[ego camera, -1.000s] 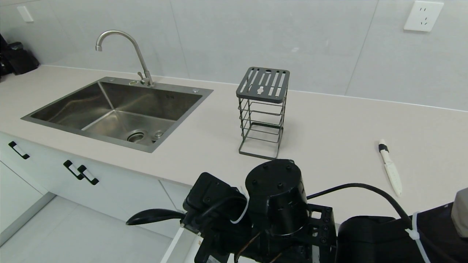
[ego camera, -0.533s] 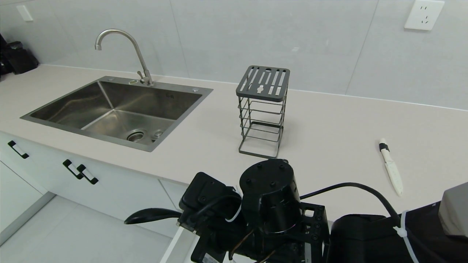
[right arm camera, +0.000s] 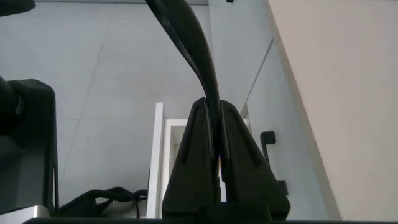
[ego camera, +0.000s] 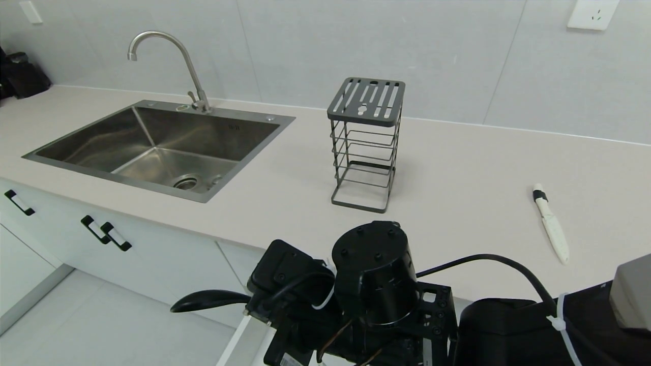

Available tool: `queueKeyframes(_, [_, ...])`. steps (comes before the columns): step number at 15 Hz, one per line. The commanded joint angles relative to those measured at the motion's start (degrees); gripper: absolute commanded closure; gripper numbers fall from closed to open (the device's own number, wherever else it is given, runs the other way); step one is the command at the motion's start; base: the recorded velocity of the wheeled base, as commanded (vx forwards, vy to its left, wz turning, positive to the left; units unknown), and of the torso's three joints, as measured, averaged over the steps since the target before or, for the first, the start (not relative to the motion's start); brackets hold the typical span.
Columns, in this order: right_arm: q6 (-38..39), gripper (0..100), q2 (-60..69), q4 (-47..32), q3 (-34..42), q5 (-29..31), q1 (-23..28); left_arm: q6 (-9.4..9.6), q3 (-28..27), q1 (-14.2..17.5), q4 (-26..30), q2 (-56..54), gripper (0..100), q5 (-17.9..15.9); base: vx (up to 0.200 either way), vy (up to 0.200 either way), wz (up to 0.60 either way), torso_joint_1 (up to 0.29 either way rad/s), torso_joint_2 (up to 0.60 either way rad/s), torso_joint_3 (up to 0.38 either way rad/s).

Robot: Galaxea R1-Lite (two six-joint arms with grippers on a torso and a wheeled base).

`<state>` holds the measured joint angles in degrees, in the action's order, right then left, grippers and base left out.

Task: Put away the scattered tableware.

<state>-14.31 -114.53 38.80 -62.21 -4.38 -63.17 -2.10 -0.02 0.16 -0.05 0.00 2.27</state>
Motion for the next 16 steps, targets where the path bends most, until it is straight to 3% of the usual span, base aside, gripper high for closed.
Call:
queueKeyframes(1, [-0.01, 100, 0.01, 0.05, -0.02, -0.02, -0.02, -0.01, -0.06, 0.02, -0.04, 0.00, 0, 0.02, 0.000, 0.000, 0.00, -0.246, 0.49, 0.237])
queueKeyframes(16, [0.07, 100, 1.50, 0.05, 1.04, -0.02, -1.52, -0.01, -0.06, 0.02, -0.04, 0.00, 0, 0.02, 0.000, 0.000, 0.00, -0.254, 0.47, 0.222])
